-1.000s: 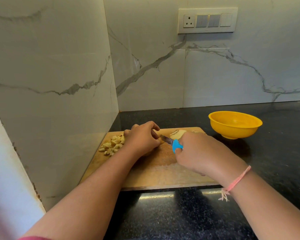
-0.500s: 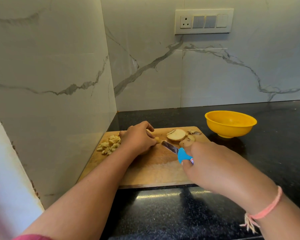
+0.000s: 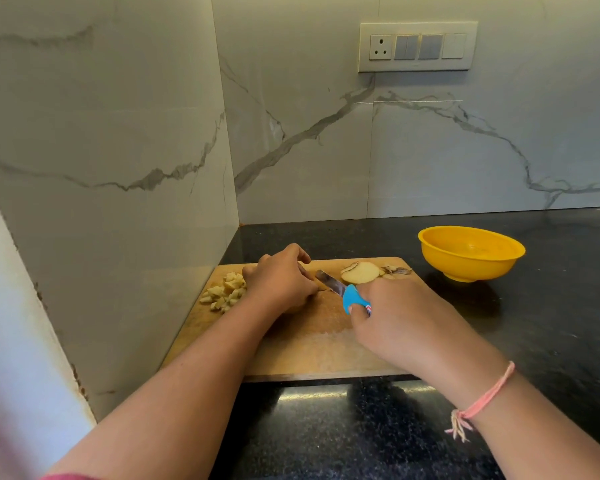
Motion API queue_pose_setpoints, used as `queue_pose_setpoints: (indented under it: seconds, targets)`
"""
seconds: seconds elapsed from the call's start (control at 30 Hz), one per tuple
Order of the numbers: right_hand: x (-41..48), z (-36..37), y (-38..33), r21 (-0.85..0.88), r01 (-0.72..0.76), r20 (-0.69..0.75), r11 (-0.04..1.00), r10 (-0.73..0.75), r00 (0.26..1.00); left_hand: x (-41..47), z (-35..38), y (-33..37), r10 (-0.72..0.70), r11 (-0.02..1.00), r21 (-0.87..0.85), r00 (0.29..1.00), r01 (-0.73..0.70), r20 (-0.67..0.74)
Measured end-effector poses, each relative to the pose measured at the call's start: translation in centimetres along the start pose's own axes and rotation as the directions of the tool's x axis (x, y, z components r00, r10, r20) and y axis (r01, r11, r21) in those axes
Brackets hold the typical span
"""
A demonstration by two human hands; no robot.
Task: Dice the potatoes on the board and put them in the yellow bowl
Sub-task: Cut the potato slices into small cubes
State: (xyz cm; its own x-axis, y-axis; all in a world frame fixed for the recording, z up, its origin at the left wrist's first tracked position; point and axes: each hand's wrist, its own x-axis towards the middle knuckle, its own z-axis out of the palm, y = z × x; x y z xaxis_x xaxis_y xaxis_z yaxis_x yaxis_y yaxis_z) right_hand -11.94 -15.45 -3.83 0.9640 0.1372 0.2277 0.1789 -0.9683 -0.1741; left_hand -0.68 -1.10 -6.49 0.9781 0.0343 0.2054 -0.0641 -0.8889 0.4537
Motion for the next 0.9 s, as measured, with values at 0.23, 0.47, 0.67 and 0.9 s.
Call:
queue_pose_setpoints:
  seconds: [0.23, 0.47, 0.67, 0.9]
  targets:
    - [0.7, -1.6, -1.6, -0.102, 0.041, 0.077, 0.994, -0.033, 0.996, 0.4, 0.0, 0.1, -0.016, 1.0, -0.016, 0.999, 0.016, 0.035]
    - [1.6, -2.0, -2.5, -0.157, 0.082, 0.132, 0.984, -0.062, 0.989, 0.5, 0.0, 0.0, -0.017, 1.0, -0.002, 0.999, 0.017, 0.036]
    - [0.9, -0.6, -1.5, -0.107, 0.077, 0.108, 0.991, -0.066, 0.992, 0.2, -0.1, 0.0, -0.018, 1.0, 0.007, 1.0, 0.018, 0.015]
    - [-0.1, 0.6, -0.8, -0.026, 0.009, 0.105, 1.0, -0.006, 0.994, -0.1, -0.1, 0.1, -0.018, 1.0, 0.011, 1.0, 0.018, -0.001]
